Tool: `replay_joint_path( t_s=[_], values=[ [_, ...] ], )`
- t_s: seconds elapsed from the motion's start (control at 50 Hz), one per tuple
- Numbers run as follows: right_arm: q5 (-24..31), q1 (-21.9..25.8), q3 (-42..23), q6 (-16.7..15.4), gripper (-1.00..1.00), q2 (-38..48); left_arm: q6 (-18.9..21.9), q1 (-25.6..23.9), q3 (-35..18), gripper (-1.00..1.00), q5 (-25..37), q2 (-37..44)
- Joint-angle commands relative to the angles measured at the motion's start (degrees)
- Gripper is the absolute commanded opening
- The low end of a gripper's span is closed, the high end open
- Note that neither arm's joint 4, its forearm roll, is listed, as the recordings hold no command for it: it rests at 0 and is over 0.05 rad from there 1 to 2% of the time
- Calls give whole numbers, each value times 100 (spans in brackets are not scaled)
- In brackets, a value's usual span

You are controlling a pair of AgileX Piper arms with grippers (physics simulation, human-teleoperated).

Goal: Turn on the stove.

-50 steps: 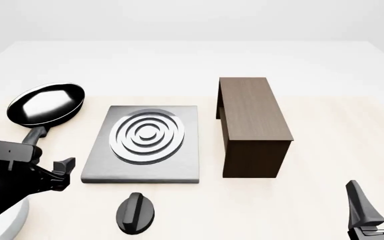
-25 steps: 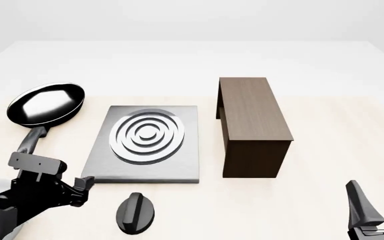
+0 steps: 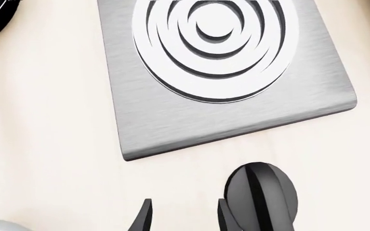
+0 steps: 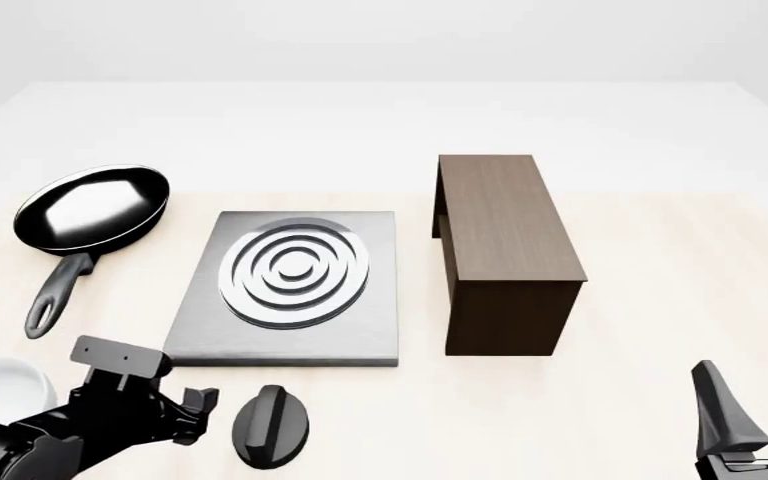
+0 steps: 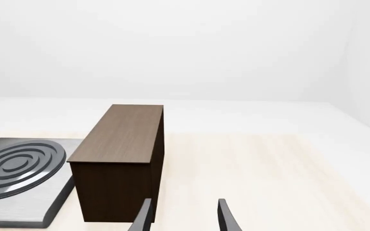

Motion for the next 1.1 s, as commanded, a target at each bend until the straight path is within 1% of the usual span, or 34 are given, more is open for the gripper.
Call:
replay_joint_path(
  t_s=[0.02,0.14,0.2,0.3,0.4,0.46,0.5,0.54,0.66,0.7,0.72,0.74,0.8,0.82,0.86,0.94,1.0,1.02,1.04,1.1],
  values=[
    [0,0,0,0,100,0,-150,-160,69,100,-243,315],
    [0,0,0,0,100,0,-313,-333,89,100,-372,563],
    [0,0,0,0,100,0,-325,-358,104,100,-409,603],
    [0,0,0,0,100,0,-507,-479,84,100,-489,836],
    [0,1,0,1,100,-1,-546,-536,111,100,-509,873],
    [0,1,0,0,100,-1,-635,-615,143,100,-578,979],
    [0,1,0,0,100,-1,-652,-595,176,100,-539,901],
    [0,1,0,0,100,-1,-735,-704,210,100,-495,849],
    [0,1,0,1,100,0,-836,-688,293,100,-477,817],
    [0,2,0,0,100,0,-740,-667,335,100,-478,763],
    [0,1,0,0,100,0,-688,-636,340,100,-360,608],
    [0,1,0,1,100,0,-709,-668,334,100,-325,588],
    [0,1,0,1,100,0,-834,-760,341,100,-361,720],
    [0,1,0,1,100,0,-938,-903,353,100,-422,855],
    [0,1,0,1,100,0,-877,-846,358,100,-399,795],
    [0,2,0,2,100,1,-888,-890,330,100,-385,812],
    [0,1,0,1,100,0,-1024,-1076,298,100,-431,935],
    [0,2,0,1,100,1,-1127,-1163,287,100,-462,1010],
    [0,1,0,-1,100,0,-1066,-1120,288,100,-447,971],
    [0,2,0,0,100,0,-1131,-1209,270,100,-438,976]
  ],
)
